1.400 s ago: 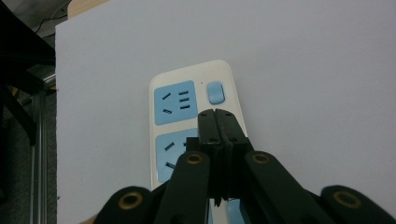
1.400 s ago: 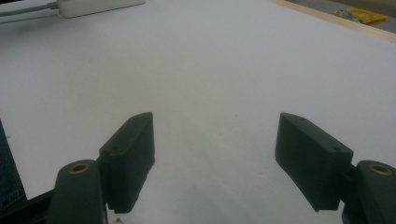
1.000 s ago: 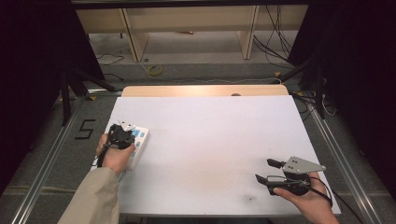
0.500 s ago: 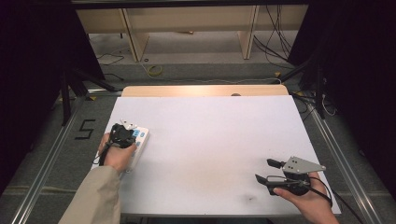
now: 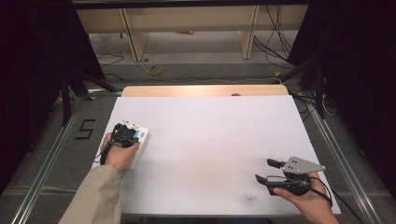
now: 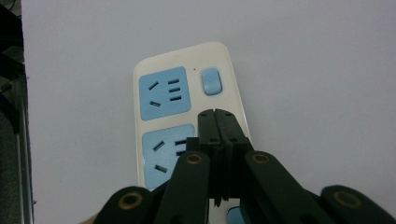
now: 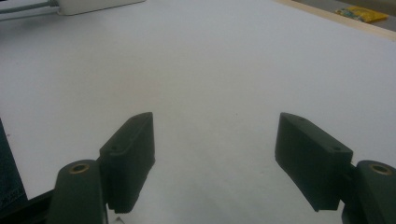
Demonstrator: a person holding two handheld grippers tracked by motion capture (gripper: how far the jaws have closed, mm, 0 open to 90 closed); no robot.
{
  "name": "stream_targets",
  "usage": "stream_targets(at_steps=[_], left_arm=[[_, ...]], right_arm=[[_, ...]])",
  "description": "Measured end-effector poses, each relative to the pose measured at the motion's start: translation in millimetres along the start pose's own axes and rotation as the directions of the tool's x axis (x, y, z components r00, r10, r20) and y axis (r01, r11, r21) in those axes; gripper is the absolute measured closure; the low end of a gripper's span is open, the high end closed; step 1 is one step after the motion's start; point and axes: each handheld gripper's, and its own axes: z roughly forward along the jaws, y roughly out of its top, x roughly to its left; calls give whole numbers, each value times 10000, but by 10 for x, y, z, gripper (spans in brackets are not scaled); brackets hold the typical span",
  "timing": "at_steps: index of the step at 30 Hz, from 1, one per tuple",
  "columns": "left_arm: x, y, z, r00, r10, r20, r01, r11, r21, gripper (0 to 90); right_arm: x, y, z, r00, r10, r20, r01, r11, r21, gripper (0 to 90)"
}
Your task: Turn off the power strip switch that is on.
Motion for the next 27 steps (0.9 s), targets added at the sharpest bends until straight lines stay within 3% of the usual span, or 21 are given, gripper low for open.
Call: stream_targets(at_steps=[27], left_arm=[[-5, 22, 53, 9998, -77, 162, 73, 9997, 226, 898]], right_arm=[[3, 0, -3, 10000, -26, -1, 26, 10000, 11, 293]])
